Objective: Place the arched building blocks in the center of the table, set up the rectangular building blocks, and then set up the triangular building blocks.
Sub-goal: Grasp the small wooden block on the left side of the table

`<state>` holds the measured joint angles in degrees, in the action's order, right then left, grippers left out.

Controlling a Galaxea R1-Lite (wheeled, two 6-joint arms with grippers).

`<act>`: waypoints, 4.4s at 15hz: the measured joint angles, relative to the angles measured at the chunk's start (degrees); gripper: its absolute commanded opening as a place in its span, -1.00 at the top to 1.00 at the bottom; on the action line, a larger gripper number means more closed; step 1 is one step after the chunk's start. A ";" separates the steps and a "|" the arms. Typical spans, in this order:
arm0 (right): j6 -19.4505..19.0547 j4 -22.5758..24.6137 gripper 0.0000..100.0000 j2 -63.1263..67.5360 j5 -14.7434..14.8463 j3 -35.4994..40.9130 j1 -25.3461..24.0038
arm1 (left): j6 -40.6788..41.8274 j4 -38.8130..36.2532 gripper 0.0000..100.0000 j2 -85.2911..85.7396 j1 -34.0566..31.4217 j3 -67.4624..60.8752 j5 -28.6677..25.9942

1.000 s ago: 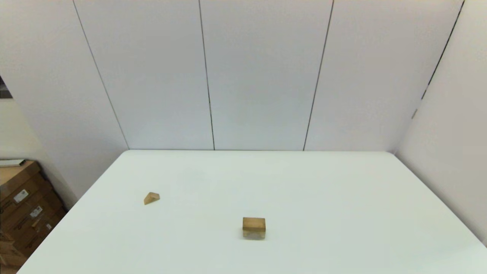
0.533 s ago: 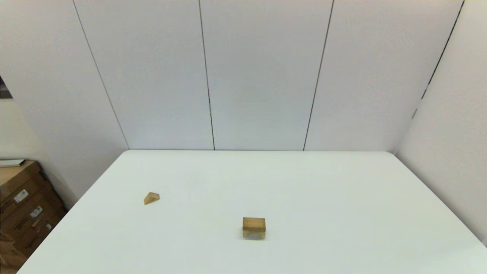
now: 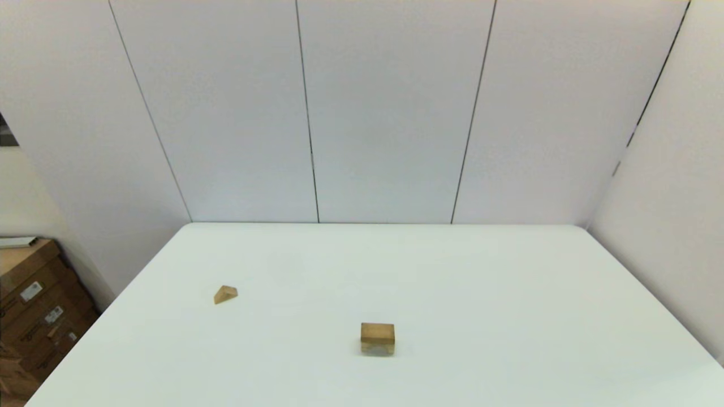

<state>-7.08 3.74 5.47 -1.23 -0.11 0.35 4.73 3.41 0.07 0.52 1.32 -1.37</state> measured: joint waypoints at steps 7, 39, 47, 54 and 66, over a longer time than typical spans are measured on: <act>2.95 -3.96 -1.00 -5.42 -0.94 0.11 -0.17 | 0.00 0.00 -1.00 0.00 0.00 0.00 0.05; 5.35 -3.93 -1.00 -5.55 -0.24 0.11 -0.17 | -4.22 0.66 -1.00 -1.74 0.00 2.18 1.15; 5.35 -3.93 -1.00 -5.55 -0.24 0.11 -0.17 | -4.32 7.14 -1.00 -30.55 -1.54 23.38 0.88; 5.33 -3.93 -1.00 -5.55 -0.22 0.11 -0.17 | 0.61 21.07 -1.00 -68.90 -8.02 56.42 1.04; 5.38 -3.93 -1.00 -5.55 -0.22 0.11 -0.17 | 34.74 39.11 -1.00 -117.96 -16.48 92.01 0.73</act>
<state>-1.71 -0.18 -0.07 -1.45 0.00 0.18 39.47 42.52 -117.88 -15.96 93.33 -0.63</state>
